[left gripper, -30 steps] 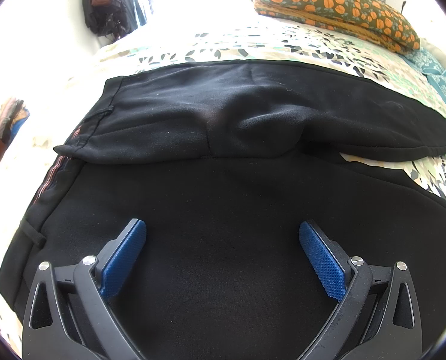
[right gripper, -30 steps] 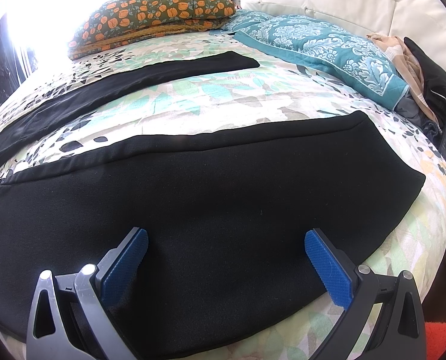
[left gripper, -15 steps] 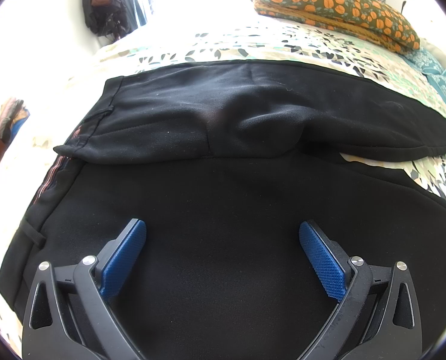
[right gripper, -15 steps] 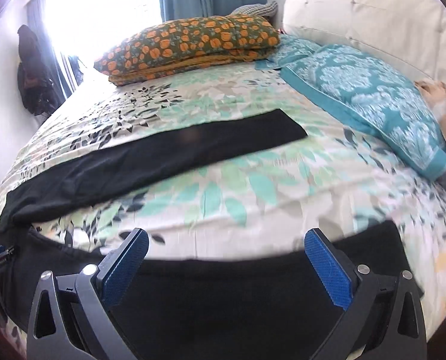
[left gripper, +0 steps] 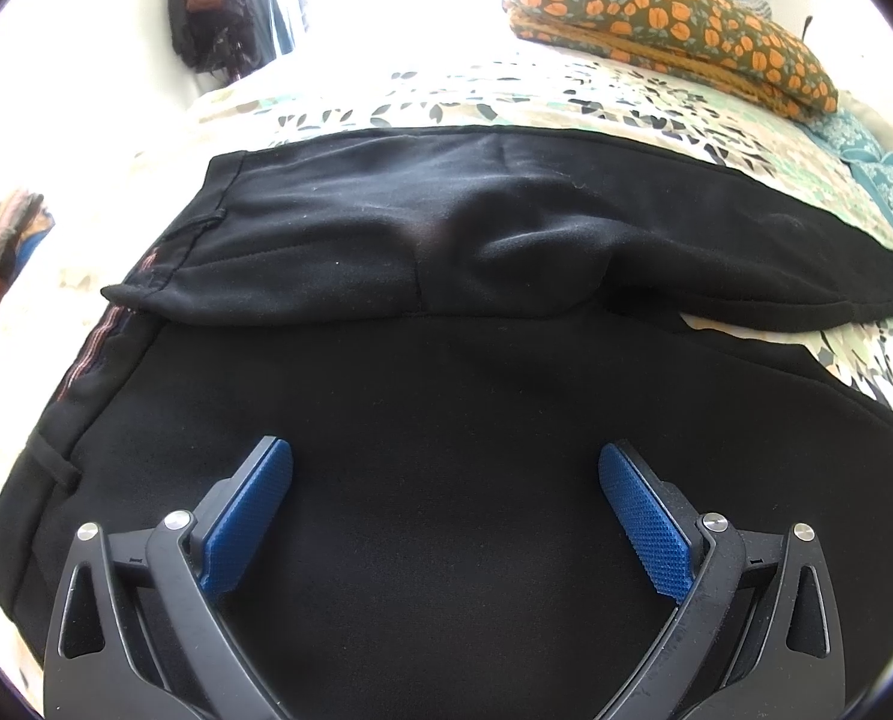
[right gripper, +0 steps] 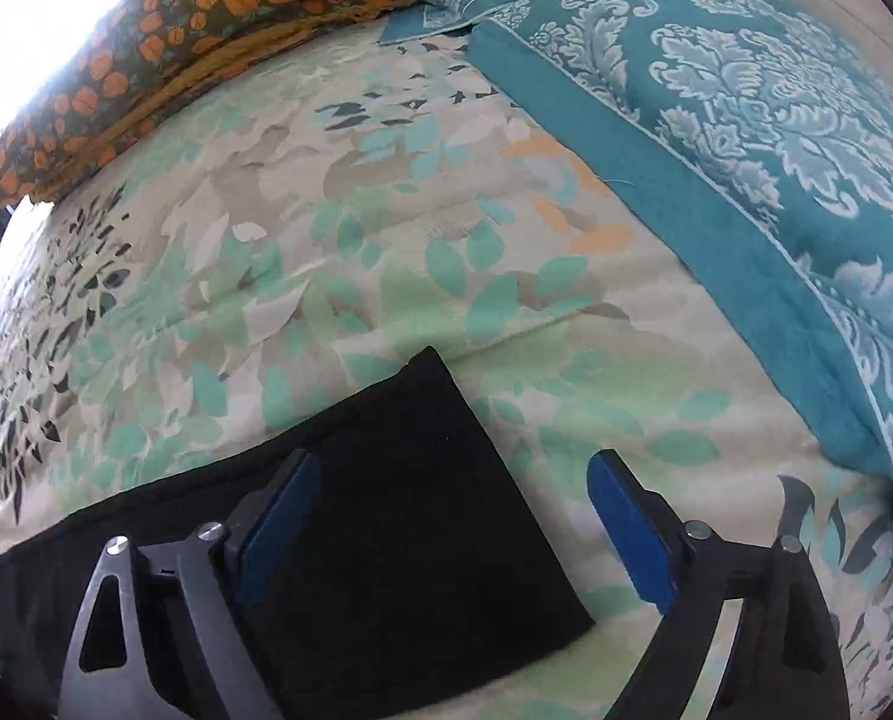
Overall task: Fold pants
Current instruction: 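Move right gripper to the trouser leg hems and close on them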
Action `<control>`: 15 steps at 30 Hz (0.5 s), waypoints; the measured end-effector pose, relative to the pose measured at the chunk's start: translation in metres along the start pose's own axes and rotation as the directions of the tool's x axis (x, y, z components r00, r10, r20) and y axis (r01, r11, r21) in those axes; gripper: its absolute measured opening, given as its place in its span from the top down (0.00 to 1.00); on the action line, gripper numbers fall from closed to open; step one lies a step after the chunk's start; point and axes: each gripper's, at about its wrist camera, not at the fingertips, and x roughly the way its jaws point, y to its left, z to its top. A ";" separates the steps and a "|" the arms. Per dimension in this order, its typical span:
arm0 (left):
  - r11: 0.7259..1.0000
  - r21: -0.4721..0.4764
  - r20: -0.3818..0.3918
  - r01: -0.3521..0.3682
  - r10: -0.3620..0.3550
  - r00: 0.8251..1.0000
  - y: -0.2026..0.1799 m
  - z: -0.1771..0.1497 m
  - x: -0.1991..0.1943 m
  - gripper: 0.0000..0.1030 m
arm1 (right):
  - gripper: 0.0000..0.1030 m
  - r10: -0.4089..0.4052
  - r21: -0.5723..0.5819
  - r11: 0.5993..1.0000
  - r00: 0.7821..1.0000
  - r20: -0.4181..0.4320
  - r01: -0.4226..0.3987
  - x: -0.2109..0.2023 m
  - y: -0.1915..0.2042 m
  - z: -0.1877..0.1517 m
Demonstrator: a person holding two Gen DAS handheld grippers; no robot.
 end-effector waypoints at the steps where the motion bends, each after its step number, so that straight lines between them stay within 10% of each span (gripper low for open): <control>1: 1.000 -0.003 0.002 0.004 -0.004 1.000 0.000 0.001 0.000 0.00 | 0.50 -0.004 -0.022 1.000 1.000 -0.014 0.004 0.007 0.004 0.003; 4: 1.000 0.003 0.004 -0.005 0.005 1.000 -0.002 0.001 0.001 0.00 | 0.89 0.002 -0.055 0.998 0.998 0.056 0.001 -0.008 0.010 -0.001; 9: 1.000 0.008 -0.008 -0.011 0.011 1.000 -0.004 0.004 0.001 0.00 | 0.92 0.183 -0.163 0.975 0.967 0.179 -0.154 -0.092 0.023 -0.066; 15: 1.000 0.004 -0.015 -0.005 0.005 1.000 -0.004 0.005 0.001 0.00 | 0.94 0.429 -0.142 0.903 0.878 0.213 -0.406 -0.196 0.012 -0.238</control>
